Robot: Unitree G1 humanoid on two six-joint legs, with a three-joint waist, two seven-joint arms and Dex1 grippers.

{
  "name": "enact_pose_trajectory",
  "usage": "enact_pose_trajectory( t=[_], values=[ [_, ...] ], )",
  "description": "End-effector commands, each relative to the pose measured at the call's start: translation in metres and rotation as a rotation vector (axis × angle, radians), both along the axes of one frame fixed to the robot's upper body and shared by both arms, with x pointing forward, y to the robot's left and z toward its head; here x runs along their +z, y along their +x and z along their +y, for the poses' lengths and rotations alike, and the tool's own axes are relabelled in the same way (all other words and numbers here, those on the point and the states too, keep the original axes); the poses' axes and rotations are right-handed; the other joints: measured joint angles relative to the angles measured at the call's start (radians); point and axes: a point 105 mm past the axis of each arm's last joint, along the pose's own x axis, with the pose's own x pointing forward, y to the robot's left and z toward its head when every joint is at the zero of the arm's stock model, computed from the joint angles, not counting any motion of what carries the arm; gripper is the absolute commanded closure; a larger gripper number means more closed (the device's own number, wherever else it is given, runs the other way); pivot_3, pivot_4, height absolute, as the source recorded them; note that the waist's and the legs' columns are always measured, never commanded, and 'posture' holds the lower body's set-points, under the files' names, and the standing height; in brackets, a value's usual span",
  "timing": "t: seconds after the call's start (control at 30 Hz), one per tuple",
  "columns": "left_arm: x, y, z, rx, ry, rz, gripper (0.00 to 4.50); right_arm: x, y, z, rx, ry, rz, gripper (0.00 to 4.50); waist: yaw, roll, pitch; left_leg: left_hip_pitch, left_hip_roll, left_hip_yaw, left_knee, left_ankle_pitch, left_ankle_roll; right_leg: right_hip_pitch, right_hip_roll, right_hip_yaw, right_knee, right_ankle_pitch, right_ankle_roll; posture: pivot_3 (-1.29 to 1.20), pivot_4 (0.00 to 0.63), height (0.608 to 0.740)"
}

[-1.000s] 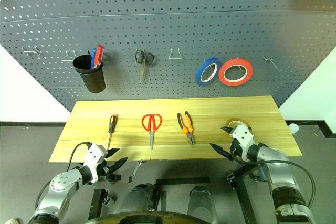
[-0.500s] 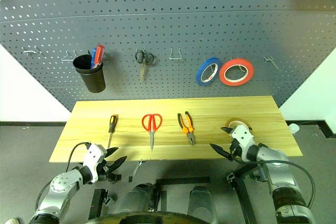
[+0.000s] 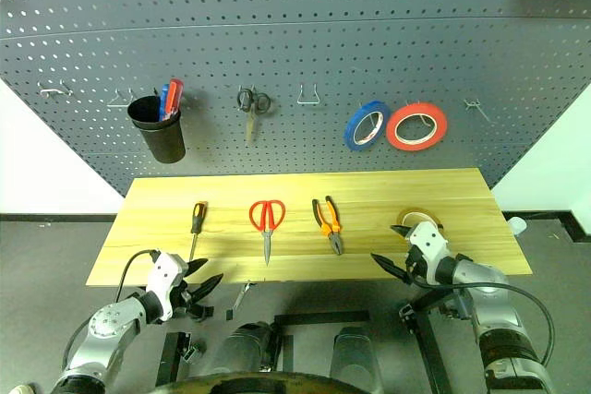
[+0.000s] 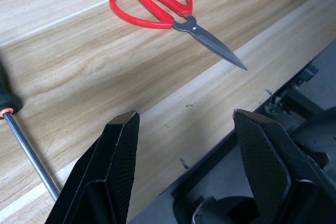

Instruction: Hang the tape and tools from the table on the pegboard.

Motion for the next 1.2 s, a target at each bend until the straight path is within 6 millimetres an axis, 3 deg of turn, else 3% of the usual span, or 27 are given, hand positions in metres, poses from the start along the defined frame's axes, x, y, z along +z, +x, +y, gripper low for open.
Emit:
enact_pose_trajectory(
  t=[0.03,0.27,0.4,0.47,0.6,0.8,0.97,1.2],
  values=[
    [0.012,0.004,0.003,0.018,-0.009,-0.053,1.55,0.007,0.003,0.006,0.018,0.009,-0.040,0.00,0.000,0.001,0.001,0.000,0.000,0.000,0.000,0.000,0.000,0.000,0.000,0.000,0.000,0.000,0.000,-0.04,0.073,0.728],
    [0.017,0.005,0.001,0.018,-0.011,-0.063,1.55,0.010,0.008,0.004,-0.010,-0.012,-0.045,0.00,0.001,0.001,0.007,-0.003,0.000,0.000,0.000,0.000,0.000,-0.003,-0.001,0.000,0.000,0.000,0.000,-0.03,0.082,0.728],
    [0.036,0.023,-0.009,0.026,-0.056,-0.125,1.55,0.007,0.016,0.000,-0.066,-0.045,-0.029,0.00,0.003,0.001,0.009,-0.006,0.000,-0.001,0.000,0.000,0.000,-0.006,0.000,0.000,0.000,0.001,-0.001,-0.02,0.082,0.728],
    [0.046,0.035,-0.022,0.007,-0.087,-0.154,1.55,0.002,0.020,-0.003,-0.097,-0.081,0.001,0.00,0.006,0.001,0.010,-0.006,0.000,-0.001,0.000,0.000,0.000,-0.006,0.000,0.000,0.000,0.001,-0.001,-0.02,0.079,0.728],
    [0.064,0.056,-0.069,-0.134,-0.118,-0.199,1.55,-0.001,0.032,-0.012,-0.178,-0.076,0.086,0.00,0.006,0.001,0.010,-0.006,-0.001,0.000,0.000,0.000,0.000,-0.005,0.000,-0.001,0.001,0.001,-0.001,-0.03,0.074,0.728],
    [0.075,0.068,-0.123,-0.338,-0.165,-0.176,1.55,-0.003,0.053,-0.032,-0.325,-0.148,0.153,0.00,-0.002,0.000,0.010,-0.007,-0.003,0.002,0.000,0.002,0.002,-0.004,0.002,0.000,0.001,0.002,-0.001,-0.06,0.069,0.728],
    [0.073,0.059,-0.155,-0.578,-0.173,-0.093,1.55,-0.009,0.062,-0.037,-0.342,-0.214,0.248,0.00,-0.006,0.001,0.011,-0.007,-0.003,0.002,-0.001,0.002,0.003,-0.004,0.002,-0.001,0.001,0.003,0.003,-0.08,0.063,0.728],
    [0.082,0.061,-0.170,-0.677,-0.196,-0.093,1.55,-0.013,0.070,-0.040,-0.382,-0.247,0.355,0.00,-0.013,0.000,0.011,-0.007,-0.003,0.002,0.002,0.002,0.003,-0.003,0.002,-0.001,0.001,0.003,0.003,-0.08,0.056,0.728]
  ],
)
